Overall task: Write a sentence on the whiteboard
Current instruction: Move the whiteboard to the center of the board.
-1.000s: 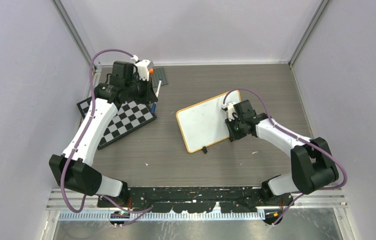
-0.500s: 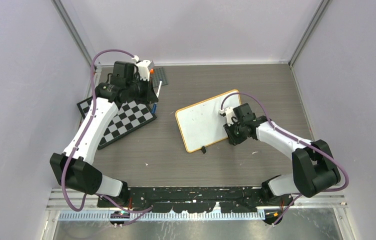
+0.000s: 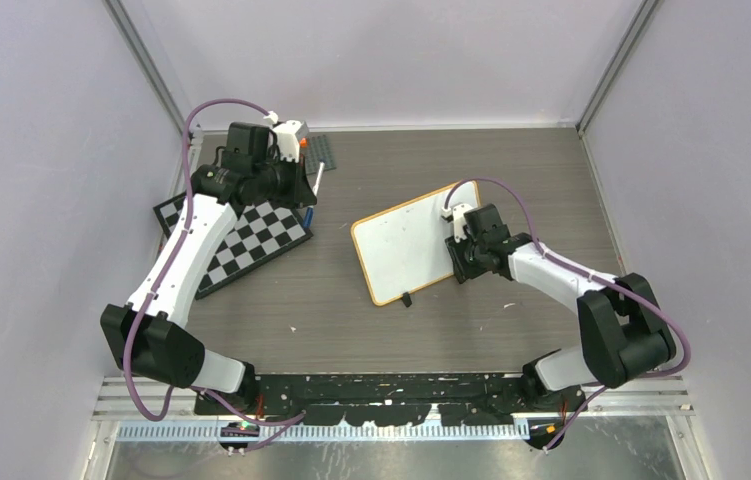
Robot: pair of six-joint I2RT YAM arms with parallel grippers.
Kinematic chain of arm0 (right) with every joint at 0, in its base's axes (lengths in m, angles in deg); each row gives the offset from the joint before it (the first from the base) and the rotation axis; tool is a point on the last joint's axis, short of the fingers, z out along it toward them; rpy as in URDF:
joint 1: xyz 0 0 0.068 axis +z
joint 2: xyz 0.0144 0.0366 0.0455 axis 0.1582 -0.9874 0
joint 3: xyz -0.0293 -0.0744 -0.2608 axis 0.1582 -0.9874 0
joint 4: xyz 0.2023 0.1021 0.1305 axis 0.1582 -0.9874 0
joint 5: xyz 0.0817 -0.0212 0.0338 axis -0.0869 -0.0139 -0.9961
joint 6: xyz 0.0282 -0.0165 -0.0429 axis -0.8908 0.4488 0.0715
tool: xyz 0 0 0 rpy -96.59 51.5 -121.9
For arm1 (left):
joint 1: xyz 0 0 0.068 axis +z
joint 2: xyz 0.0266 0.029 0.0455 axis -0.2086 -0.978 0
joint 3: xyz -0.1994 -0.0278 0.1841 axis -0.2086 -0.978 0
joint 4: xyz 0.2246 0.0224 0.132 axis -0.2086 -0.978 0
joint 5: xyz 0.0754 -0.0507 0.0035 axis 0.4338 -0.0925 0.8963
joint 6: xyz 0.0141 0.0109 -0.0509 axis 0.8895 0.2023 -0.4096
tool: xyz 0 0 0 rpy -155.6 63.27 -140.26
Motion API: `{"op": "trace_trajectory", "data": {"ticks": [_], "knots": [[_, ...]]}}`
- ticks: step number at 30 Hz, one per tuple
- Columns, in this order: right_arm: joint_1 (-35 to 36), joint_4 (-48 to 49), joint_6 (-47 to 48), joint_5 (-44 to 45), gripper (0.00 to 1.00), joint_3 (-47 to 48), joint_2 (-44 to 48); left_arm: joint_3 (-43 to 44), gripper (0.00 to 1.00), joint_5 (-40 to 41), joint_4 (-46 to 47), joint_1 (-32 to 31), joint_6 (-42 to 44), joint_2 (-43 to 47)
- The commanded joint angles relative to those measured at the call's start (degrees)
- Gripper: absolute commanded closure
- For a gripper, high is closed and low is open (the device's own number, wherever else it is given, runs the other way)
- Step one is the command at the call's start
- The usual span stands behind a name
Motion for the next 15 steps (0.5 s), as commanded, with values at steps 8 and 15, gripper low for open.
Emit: {"op": "trace_trajectory", "data": {"ticks": [8,15], "knots": [[0.7,-1.5,-0.7,-3.9,0.95,0.8,-0.5,2.2,1.0,-0.2,1.6,0.3,0.1,0.5],[7.7,-1.0,-2.2,-1.2,1.0,0.2,3.3,2.8,1.0,-0.2,1.6,0.3,-0.5,-0.3]]}}
